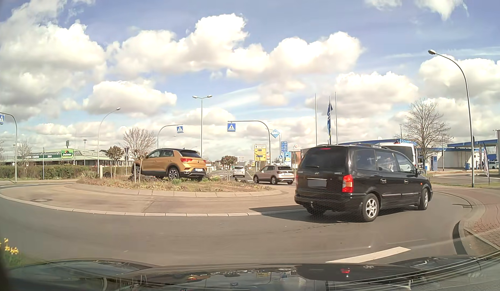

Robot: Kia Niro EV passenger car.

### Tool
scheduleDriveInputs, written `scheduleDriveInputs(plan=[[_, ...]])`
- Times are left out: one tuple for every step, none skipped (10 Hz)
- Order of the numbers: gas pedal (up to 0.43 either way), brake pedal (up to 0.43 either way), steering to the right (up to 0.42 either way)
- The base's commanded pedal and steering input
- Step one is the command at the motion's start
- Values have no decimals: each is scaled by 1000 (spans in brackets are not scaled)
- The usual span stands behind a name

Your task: Follow the waypoints while adhering to traffic rules and regulations

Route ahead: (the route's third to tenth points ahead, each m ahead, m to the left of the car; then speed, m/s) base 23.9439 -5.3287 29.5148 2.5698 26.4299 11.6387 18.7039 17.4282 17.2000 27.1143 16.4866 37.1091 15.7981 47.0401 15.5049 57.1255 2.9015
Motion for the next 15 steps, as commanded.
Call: scheduleDriveInputs(plan=[[157, 0, 126], [157, 0, 148], [157, 0, 165], [157, 0, 180], [157, 0, 189], [157, 0, 202], [157, 0, 222], [157, 0, 243], [157, 0, 275], [157, 0, 308], [157, 0, 330], [157, 0, 355], [150, 0, 373], [150, 0, 382], [118, 0, 389]])
